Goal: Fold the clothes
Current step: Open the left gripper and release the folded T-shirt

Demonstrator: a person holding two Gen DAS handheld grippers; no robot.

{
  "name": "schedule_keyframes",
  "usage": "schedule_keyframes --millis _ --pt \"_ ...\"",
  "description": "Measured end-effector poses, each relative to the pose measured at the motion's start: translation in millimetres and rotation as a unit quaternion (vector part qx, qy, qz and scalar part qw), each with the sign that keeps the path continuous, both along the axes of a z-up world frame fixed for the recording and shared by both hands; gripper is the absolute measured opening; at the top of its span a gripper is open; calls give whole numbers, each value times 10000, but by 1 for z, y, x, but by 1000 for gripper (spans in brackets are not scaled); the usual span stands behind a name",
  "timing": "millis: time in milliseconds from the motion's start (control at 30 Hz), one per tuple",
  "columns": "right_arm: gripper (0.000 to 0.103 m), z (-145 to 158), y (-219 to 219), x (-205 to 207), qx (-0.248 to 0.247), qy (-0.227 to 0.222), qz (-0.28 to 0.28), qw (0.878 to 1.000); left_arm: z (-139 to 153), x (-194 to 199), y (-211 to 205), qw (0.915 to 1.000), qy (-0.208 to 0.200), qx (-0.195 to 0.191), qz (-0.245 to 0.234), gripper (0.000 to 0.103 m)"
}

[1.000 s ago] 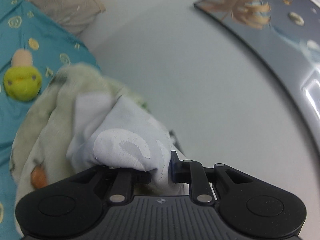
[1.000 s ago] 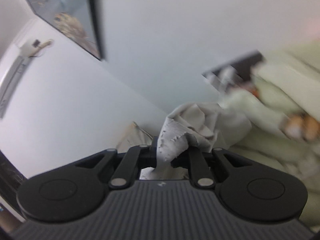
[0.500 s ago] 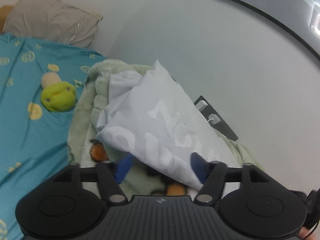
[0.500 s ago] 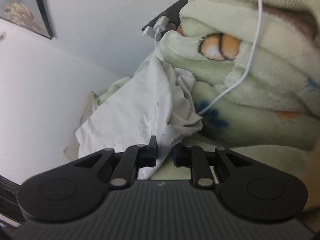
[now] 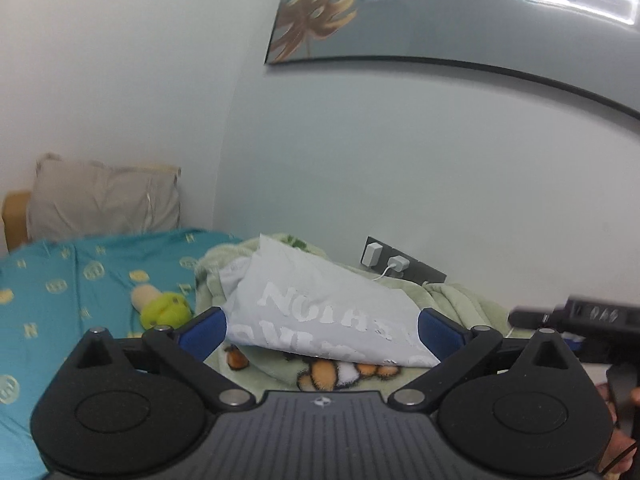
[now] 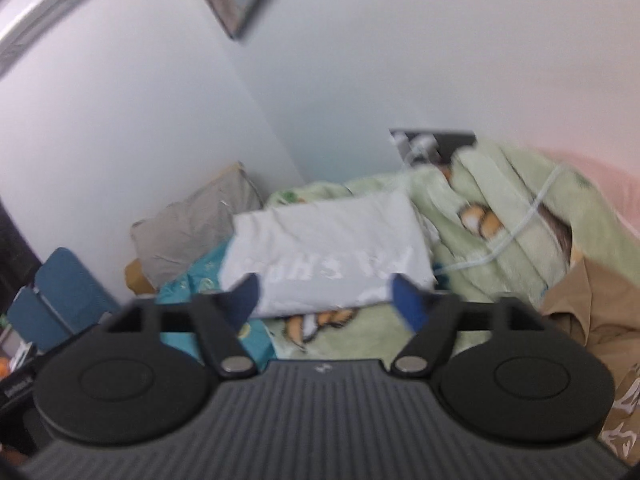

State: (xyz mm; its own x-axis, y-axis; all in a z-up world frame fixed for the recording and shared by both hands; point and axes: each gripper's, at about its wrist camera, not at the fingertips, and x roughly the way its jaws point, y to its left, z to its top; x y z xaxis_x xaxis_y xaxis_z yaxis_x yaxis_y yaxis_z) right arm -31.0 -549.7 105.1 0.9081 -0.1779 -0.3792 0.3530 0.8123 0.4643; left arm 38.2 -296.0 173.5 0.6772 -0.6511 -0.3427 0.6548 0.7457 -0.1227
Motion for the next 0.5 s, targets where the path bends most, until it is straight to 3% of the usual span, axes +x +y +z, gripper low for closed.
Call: schedule_keyframes --millis 267,500 --pt "85 12 61 -31 -1046 -406 285 9933 3 -63 18 9973 -706 181 7 103" --pt "85 -3 75 -30 -1402 -541 204 9884 -16 -61 16 9966 -794 48 203 103"
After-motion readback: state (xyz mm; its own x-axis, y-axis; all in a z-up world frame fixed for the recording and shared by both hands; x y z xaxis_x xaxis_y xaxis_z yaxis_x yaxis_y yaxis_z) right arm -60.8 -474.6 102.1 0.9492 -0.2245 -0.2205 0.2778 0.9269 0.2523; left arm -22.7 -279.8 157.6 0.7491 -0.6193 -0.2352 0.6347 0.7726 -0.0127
